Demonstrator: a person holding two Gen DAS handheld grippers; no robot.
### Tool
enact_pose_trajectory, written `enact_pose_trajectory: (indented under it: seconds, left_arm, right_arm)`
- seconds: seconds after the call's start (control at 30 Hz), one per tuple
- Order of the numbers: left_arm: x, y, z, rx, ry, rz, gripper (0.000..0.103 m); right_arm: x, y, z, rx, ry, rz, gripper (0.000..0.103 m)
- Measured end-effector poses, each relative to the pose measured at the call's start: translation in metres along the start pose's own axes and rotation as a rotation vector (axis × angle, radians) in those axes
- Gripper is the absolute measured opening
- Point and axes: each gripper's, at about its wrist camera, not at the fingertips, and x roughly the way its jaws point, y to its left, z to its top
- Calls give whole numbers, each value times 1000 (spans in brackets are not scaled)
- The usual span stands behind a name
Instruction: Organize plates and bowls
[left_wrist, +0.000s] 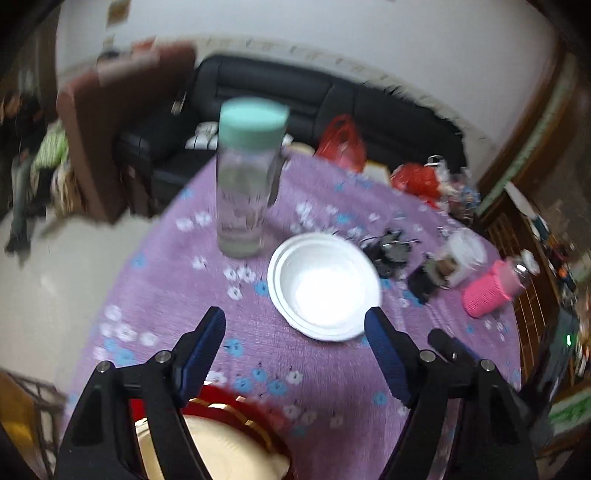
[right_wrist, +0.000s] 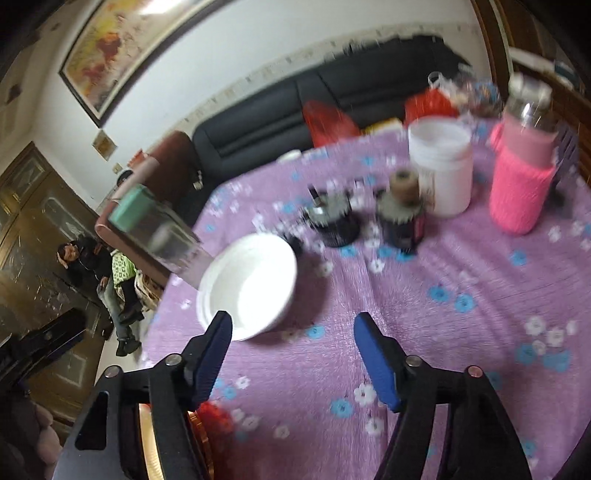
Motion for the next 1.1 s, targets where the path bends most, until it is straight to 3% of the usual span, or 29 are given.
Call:
enact_pose_trajectory:
  seconds: [0.17,0.37,0.4,0.6,0.73,0.87,0.93,0.97,1.03,1.1]
  left_arm:
    - [66,16,4,-109,115,3,67]
    - [85,25,-4,-122,146,30,66]
    - [85,26,-5,-124,144,30,66]
    - [66,29,-7,-132,129,6,66]
    - [37,24,-21,-117,117,-56,66]
    - [9,13,-38,-79,86,-115,66]
    - [-3,7,-48,-68,73,-142,66]
    - [-7,4,-53,-66,72,-161,66]
    - [-15,-1,-65,-57,74,-197,66]
    - [-24,-5,-77,-49,73,-218,66]
  right_arm:
    - [56,-8,1,61,54,62,69]
    - [99,-7,5,118,122,127,34]
    - [102,-8,4,128,129,151,18]
    - [68,-8,1,73,81,170,10]
    - [5,-3,1,-86,-24,30,9]
    - [-72,20,-17,-366,-188,-214,8]
    - [-101,38,-39,-519,-222,-298,8]
    - [-108,45,-51,-581,-190,-270,9]
    - [-117,55,-76,-665,7,4,11]
    - [-131,52,-91,-638,86,149,14]
